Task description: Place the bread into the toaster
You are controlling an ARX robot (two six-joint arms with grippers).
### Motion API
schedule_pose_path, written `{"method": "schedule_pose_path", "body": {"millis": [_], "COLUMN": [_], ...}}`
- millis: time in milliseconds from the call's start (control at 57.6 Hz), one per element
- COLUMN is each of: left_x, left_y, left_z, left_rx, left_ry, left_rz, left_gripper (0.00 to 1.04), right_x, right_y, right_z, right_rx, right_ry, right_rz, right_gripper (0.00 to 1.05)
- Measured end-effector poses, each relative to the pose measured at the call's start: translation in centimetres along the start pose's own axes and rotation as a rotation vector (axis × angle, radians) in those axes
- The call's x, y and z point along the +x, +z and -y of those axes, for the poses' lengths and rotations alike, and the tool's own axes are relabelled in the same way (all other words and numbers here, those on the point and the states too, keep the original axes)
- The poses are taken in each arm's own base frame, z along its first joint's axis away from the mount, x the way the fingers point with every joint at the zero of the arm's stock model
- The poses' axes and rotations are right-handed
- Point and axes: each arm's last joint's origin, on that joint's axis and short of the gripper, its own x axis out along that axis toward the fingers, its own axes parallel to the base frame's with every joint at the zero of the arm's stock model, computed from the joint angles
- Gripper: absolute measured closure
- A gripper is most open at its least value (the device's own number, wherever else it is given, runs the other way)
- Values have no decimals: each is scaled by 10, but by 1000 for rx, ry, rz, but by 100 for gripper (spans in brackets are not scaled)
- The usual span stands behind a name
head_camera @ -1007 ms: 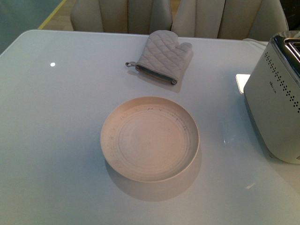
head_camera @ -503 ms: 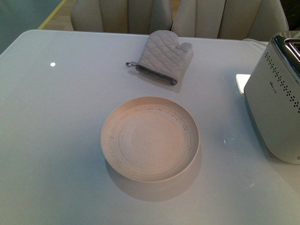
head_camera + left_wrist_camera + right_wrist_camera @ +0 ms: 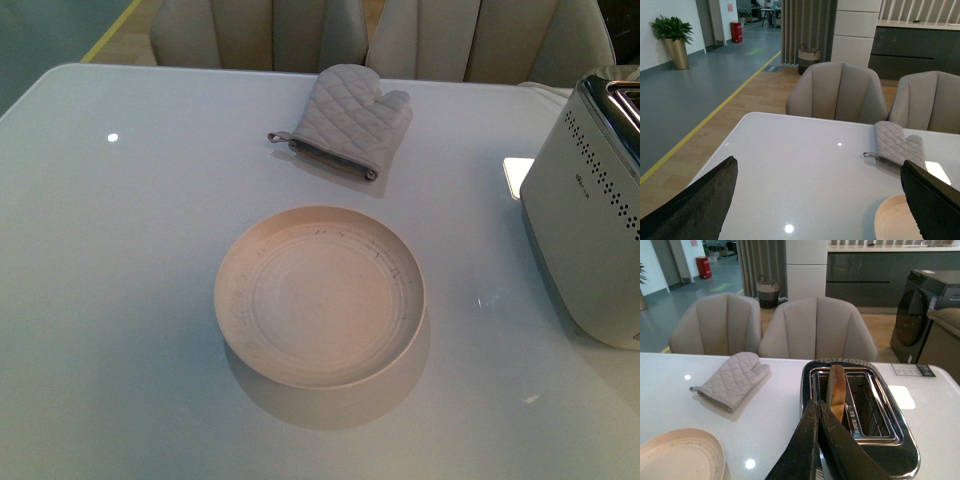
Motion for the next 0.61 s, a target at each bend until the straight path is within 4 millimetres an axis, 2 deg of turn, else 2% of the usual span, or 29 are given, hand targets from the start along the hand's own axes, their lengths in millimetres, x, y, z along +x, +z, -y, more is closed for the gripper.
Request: {"method": "schedule_pose_path", "body": {"millis": [503,608], "left_x": [0,0], "left_y": [0,0], "left_z": [0,0], "left_rx": [0,0], "left_ry": [0,0], "left_rz": [0,0], "left_gripper": [7,7], "right_x": [-11,-21], "right_y": [0,-4], "right_z": [0,0], "right_rx": [0,0], "right_ry": [0,0], "right_rz": [-2,-21], "right_gripper": [103,103]}}
